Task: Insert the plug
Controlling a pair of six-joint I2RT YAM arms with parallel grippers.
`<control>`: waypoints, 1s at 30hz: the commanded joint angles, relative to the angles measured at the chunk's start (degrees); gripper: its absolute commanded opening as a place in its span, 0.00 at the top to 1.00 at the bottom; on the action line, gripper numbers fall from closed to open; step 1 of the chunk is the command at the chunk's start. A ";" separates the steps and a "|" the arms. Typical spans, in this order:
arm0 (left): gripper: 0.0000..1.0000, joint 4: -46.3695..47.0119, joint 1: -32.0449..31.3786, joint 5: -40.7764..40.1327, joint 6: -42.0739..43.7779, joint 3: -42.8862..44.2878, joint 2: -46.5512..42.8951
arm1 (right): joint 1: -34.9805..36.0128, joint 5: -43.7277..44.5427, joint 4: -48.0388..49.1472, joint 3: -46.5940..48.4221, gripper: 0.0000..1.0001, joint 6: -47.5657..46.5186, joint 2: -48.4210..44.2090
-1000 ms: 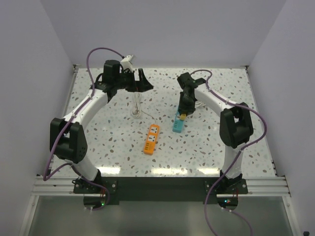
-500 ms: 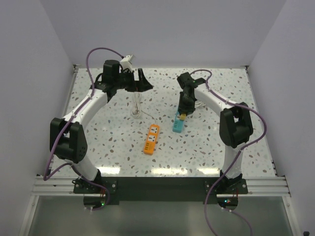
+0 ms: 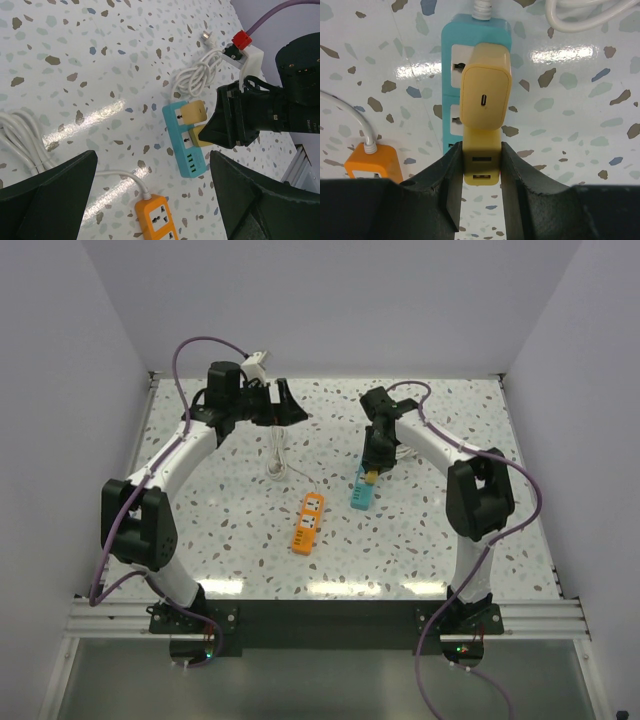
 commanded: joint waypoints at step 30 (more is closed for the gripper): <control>0.00 1.07 1.01 1.32 0.29 1.00 0.04 | 2.03 2.90 1.69 -9.83 1.00 -1.09 9.65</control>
